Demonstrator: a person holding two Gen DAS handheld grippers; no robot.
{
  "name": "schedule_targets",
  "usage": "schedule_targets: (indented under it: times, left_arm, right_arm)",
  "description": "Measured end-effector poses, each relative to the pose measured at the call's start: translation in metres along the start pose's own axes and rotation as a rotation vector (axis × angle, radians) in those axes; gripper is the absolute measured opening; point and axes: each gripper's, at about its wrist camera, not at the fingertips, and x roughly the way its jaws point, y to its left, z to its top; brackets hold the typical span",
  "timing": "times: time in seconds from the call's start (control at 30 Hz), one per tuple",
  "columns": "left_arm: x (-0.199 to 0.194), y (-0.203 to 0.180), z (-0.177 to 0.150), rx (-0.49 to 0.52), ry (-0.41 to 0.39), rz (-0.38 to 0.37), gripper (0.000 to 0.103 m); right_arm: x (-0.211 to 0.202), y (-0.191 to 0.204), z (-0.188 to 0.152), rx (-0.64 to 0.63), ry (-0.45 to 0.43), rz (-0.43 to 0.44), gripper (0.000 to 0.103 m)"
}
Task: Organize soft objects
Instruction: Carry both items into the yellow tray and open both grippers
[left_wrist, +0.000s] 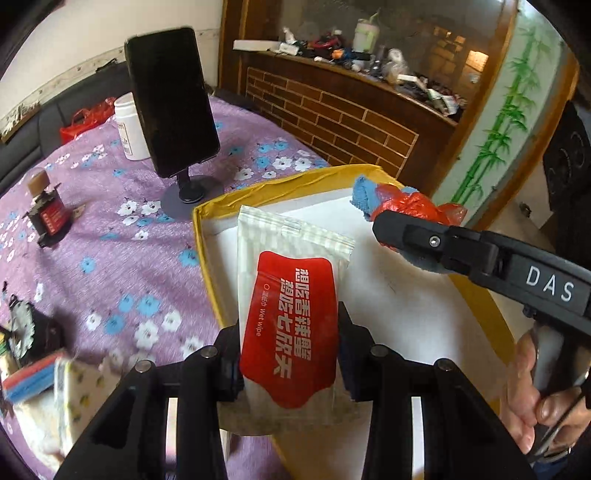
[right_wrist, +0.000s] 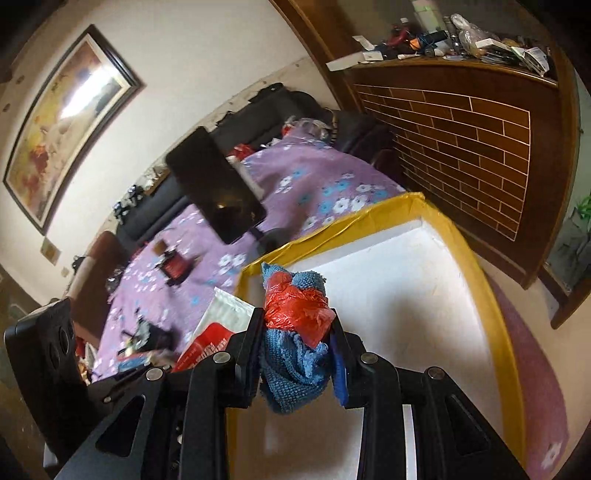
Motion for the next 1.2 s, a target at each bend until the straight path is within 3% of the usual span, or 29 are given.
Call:
schedule_targets:
  times: [0.37,0.57,0.67,0.77,0.9,1.07,1.2]
  left_arm:
    - [0.045,-0.004,0.021,-0.025,0.042,0.043,0.038]
    - [0.055,-0.005,0.021,-0.020,0.049,0.051,0.044]
    - [0.055,-0.004,0.024,-0.029,0.040,0.051,0.056]
    - [0.050,-0.003,0.026,-0.031,0.015,0.055,0.066]
    - [0.044,-0.001,0.027,-0.038,0.015,0.038,0.067]
    - [0.031,-0.003,0.023,-0.036,0.006,0.030,0.068]
    - [0.011,-0.001,0.015,-0.050,-0.026,0.016,0.068]
  right_arm:
    - [0.048,-0.026,0.021,0.037,0.083,-0.053,0.033]
    - [0.060,-0.025,0.021,0.024,0.095,-0.078,0.035]
    - [0.065,-0.023,0.023,0.020,0.099,-0.085,0.035]
    - [0.063,-0.023,0.023,0.021,0.103,-0.076,0.036]
    - [0.054,-0.020,0.023,0.014,0.083,-0.087,0.055]
    - [0.038,-0.014,0.020,0.010,0.069,-0.088,0.058]
    - [0.012,0.000,0.014,-0.036,0.008,-0.201,0.058]
